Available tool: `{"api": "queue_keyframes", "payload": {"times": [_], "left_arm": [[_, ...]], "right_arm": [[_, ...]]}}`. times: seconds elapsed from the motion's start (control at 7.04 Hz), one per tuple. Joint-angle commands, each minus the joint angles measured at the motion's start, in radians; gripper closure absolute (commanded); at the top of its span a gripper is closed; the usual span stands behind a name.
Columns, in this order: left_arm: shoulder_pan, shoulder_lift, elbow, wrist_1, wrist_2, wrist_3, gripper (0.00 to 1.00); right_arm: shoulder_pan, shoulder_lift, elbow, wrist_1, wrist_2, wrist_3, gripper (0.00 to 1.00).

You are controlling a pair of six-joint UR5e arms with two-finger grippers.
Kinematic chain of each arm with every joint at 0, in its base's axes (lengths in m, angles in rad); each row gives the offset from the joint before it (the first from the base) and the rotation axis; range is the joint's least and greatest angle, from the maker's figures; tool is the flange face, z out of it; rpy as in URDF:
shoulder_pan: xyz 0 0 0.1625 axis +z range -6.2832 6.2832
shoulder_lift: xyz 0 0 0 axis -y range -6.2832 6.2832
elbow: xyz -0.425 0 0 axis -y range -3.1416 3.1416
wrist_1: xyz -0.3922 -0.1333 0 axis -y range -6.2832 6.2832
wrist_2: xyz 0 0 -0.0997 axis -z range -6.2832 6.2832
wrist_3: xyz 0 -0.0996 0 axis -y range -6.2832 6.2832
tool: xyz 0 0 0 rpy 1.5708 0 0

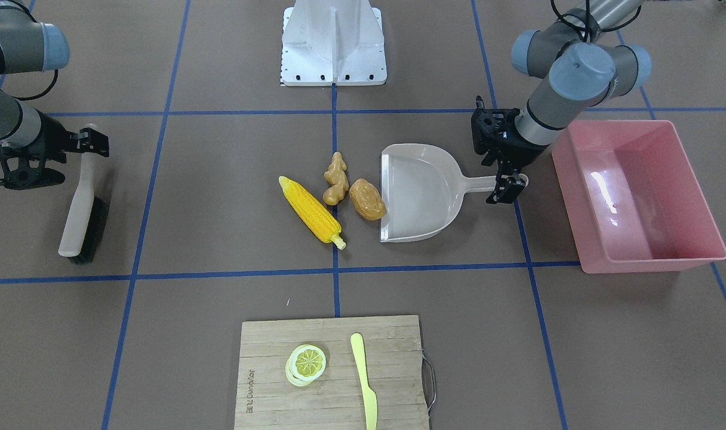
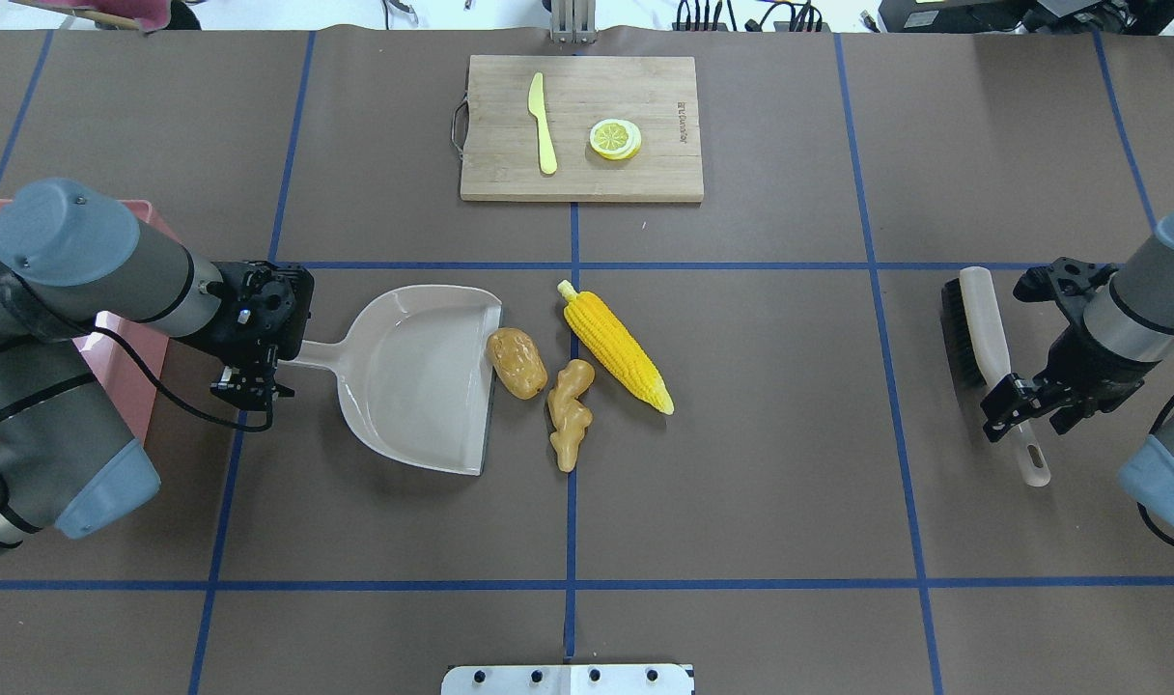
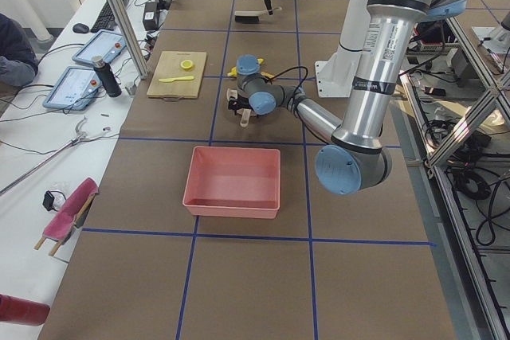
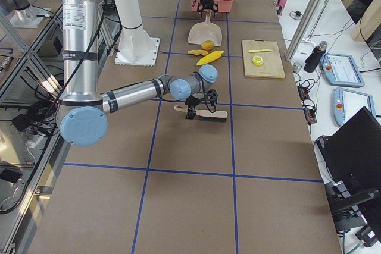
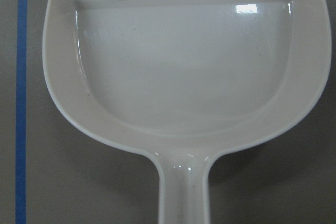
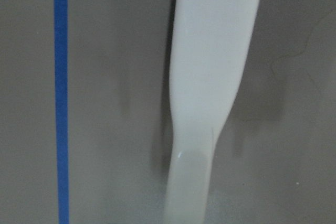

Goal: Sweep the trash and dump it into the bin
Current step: 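Close the left gripper on the dustpan handle while the right gripper lifts the brush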

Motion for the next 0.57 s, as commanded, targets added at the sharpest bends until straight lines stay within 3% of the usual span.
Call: {"api": "queue_keyframes", "payload": {"times": [0.0, 0.43], "left_arm": [[0.002, 0.004, 0.012, -0.004, 0.002, 0.000, 0.02], [0.002, 0.042, 0.004, -0.048, -0.011, -0.004, 0.02]], "right_arm": [[-0.008, 0.000, -0.008, 0.001, -0.004, 0.000, 0.25], [-0.010, 0.004, -0.013, 0.001, -0.005, 0.000, 0.36]]}}
